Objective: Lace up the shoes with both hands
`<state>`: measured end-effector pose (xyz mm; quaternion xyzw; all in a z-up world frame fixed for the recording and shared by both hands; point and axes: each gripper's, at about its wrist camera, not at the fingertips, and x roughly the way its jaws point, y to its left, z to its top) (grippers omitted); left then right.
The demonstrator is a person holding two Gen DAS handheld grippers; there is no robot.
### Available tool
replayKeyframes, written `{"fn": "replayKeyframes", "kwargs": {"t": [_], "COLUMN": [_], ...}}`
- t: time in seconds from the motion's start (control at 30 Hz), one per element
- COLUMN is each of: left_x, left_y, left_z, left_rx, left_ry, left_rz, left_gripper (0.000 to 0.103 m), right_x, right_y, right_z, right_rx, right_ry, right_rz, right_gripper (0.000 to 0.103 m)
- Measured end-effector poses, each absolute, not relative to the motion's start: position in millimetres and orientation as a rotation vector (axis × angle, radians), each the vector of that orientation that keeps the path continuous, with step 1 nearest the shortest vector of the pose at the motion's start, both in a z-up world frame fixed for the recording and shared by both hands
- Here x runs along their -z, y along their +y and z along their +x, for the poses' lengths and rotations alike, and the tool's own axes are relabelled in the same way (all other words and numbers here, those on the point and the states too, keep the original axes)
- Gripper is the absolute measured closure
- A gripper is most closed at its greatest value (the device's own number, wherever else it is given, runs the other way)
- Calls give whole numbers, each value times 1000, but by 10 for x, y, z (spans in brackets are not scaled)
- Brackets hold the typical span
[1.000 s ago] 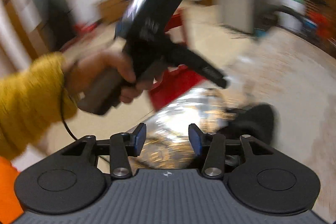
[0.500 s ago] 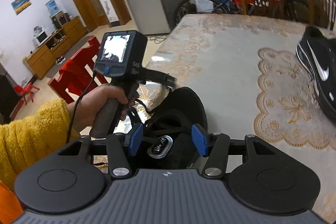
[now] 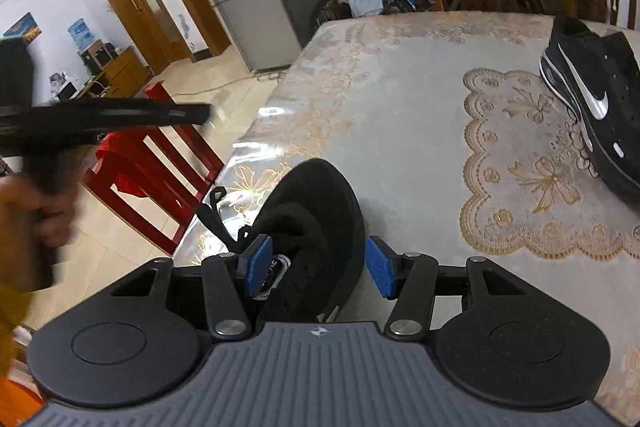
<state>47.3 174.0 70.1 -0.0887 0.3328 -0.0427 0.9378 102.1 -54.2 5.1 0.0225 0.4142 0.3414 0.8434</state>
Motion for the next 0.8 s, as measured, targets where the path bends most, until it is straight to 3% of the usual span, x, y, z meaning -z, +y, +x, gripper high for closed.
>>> {"fn": "replayKeyframes", "kwargs": {"t": [0.27, 0.53, 0.7, 0.8], "left_x": [-1383, -2244, -2357, -2281], "left_y": [1544, 1902, 1957, 1960], "left_z": [-189, -702, -783, -739], "left_rx": [43, -266, -305, -271], "left_ry": [511, 328, 296, 303], "left_rz": [-219, -20, 7, -9], "left_gripper": [102, 102, 102, 102], "right_x": [-2, -89, 4, -171], "right_y": [-436, -120, 167, 232], "right_z": [867, 755, 930, 776], "right_rx": [-823, -904, -1025, -1145], "right_ry": [903, 800, 998, 913], "right_rz": [-61, -166, 4, 35], "right_gripper": [46, 46, 51, 54]}}
